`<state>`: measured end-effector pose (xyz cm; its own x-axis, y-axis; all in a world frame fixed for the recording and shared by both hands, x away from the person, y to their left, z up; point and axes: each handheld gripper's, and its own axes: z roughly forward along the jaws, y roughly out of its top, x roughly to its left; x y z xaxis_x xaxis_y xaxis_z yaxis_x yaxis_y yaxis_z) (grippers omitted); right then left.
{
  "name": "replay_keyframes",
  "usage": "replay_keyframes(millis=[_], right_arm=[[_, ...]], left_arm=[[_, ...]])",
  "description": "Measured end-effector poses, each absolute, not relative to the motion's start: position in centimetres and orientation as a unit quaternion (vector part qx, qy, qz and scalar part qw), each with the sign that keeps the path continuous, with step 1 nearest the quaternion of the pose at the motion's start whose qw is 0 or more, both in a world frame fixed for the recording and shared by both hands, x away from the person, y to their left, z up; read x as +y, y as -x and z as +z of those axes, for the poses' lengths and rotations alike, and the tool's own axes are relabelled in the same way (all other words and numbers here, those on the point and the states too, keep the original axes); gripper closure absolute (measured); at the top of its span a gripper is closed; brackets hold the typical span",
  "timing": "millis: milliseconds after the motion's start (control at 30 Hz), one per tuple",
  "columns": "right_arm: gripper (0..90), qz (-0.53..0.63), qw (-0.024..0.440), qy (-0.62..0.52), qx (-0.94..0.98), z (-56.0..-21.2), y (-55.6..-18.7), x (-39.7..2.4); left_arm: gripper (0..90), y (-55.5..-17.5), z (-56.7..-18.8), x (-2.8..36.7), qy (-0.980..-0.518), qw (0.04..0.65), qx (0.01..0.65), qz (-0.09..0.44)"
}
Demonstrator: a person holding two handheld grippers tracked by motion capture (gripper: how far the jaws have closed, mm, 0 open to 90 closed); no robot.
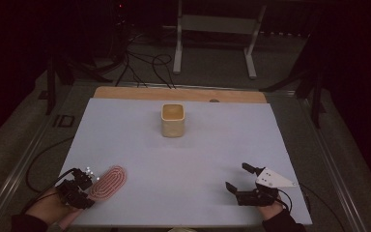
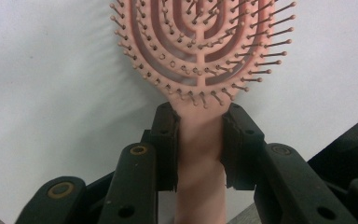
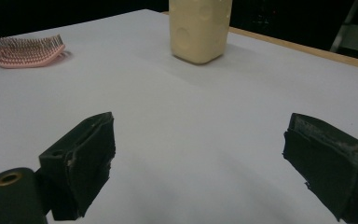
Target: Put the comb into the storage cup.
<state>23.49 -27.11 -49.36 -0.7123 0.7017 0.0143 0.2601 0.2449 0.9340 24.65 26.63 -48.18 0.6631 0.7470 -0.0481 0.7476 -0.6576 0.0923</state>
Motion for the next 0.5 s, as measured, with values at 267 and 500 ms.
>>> replay_keyframes(millis=[267, 500], right_arm=[[8.8, 0.527, 0.210, -0.317, 0.760, -49.35, -23.51, -27.11], [8.8, 0.526, 0.212, -0.319, 0.759, -49.35, -23.53, -27.11]], left_arm=[[70.6, -24.58, -48.17, 26.89, -0.906, 0.062, 0.418, -0.005], [71.0, -24.53, -48.06, 26.63, -0.906, 0.073, 0.417, 0.007]])
